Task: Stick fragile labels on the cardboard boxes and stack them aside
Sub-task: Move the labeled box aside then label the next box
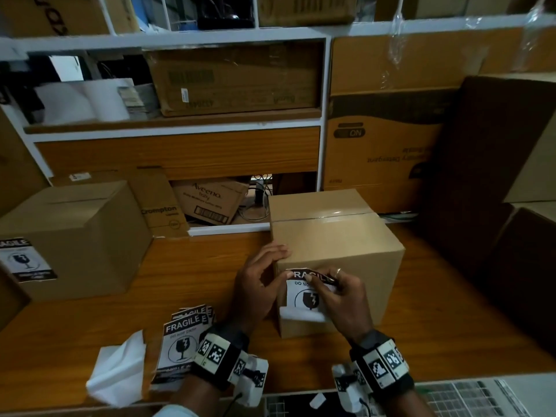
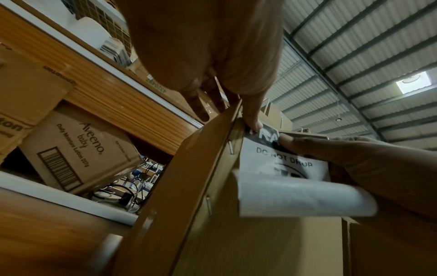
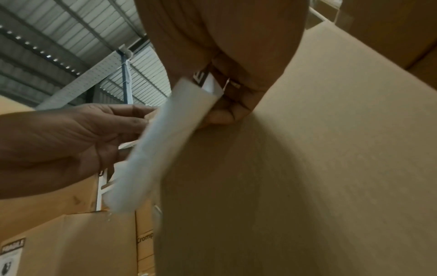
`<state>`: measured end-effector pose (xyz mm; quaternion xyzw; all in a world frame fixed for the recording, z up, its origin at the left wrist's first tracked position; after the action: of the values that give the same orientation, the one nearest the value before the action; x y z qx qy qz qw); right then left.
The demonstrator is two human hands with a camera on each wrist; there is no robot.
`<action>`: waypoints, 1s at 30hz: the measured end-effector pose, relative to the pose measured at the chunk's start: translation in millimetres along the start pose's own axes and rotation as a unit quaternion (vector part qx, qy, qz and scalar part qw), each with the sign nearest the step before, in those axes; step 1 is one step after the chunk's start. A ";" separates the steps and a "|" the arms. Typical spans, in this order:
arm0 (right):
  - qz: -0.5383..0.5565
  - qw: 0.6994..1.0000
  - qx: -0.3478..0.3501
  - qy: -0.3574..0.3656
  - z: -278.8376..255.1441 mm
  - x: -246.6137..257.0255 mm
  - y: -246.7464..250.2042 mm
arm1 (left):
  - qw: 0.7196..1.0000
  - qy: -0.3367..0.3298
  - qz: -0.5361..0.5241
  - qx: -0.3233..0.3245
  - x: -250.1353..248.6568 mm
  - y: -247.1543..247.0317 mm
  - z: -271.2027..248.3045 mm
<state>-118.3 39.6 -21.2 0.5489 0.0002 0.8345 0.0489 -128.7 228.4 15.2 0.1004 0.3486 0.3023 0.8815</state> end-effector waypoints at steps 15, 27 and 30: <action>-0.288 0.922 -0.154 0.206 -1.5 30.5 44.0 | 0.999 -0.005 -0.024 -0.042 4.2 -1.7 -2.5; -0.323 0.904 -0.138 0.244 14.4 24.6 12.4 | 0.997 0.009 -0.006 -0.076 7.0 -9.0 -0.8; -0.304 0.905 -0.152 0.256 19.2 20.7 14.9 | 0.996 0.010 -0.014 -0.082 9.1 -10.6 -2.6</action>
<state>-110.1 25.5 6.2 0.2756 0.0525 0.8809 0.3812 -120.3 225.4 4.2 0.0198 0.3333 0.3181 0.8873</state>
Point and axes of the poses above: each hand's wrist, its own z-axis towards the middle knuckle, its own y-axis out of the back of the hand, x = y × z, the point moved 7 cm from there along z, towards the middle knuckle, and after that the axes turned 6 degrees about -x, right-handed, at the moved point
